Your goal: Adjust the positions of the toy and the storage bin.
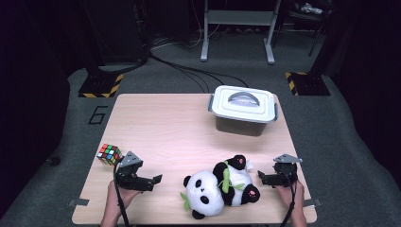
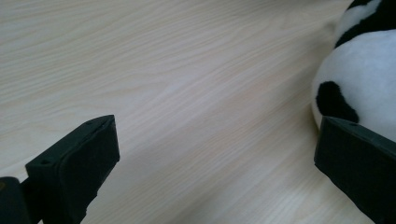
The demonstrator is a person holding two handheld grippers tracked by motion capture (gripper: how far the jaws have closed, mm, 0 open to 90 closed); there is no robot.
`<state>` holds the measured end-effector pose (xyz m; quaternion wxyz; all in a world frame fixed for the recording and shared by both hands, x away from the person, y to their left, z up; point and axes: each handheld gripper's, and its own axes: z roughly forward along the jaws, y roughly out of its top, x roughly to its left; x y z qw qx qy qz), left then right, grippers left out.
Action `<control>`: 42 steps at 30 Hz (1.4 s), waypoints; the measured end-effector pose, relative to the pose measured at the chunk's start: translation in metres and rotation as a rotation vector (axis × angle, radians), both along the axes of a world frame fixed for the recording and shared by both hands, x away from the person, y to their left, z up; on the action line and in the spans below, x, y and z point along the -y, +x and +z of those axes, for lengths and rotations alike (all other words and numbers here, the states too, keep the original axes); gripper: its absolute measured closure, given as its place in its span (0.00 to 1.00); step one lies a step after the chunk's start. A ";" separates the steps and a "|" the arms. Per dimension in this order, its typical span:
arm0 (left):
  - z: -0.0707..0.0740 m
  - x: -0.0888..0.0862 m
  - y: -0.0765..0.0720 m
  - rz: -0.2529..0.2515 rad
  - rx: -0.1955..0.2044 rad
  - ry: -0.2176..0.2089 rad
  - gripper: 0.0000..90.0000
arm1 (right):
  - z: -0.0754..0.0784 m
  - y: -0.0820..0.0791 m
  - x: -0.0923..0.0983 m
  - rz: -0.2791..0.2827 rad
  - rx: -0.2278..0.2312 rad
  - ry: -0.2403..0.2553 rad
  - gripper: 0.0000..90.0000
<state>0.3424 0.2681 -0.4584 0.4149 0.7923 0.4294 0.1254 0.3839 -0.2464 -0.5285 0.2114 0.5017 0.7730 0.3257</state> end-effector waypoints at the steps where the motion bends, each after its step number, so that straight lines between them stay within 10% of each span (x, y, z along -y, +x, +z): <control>1: 0.000 0.002 -0.001 -0.018 0.001 0.012 0.00 | 0.000 0.000 0.000 0.001 0.000 -0.001 0.01; 30: -0.012 0.082 -0.020 -0.256 -0.054 -0.080 0.01 | 0.000 0.000 0.001 0.003 0.005 -0.005 0.01; 42: -0.020 0.090 -0.019 -0.330 -0.068 -0.090 0.41 | 0.000 0.000 0.000 -0.009 0.004 0.005 0.01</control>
